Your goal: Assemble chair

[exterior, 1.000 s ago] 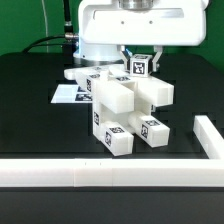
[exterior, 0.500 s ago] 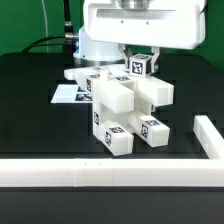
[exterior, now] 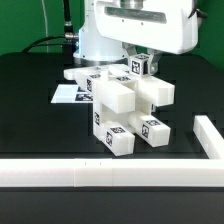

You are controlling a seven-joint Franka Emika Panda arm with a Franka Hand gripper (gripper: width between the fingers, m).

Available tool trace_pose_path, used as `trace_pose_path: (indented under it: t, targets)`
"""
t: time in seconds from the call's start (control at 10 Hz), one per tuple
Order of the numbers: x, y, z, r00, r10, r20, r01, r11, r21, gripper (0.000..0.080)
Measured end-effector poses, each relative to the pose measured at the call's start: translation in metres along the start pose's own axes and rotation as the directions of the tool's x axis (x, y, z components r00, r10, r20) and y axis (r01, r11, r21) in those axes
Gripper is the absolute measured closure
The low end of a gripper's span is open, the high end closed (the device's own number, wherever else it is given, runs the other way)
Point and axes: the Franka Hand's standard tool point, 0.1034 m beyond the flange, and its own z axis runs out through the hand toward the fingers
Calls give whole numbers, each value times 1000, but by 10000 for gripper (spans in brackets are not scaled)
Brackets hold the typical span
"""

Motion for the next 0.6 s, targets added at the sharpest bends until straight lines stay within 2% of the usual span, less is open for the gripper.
trace_pose_path:
  t: [0.6]
  targets:
    - [-2, -1, 0, 951, 308, 8, -308, 951, 4, 530]
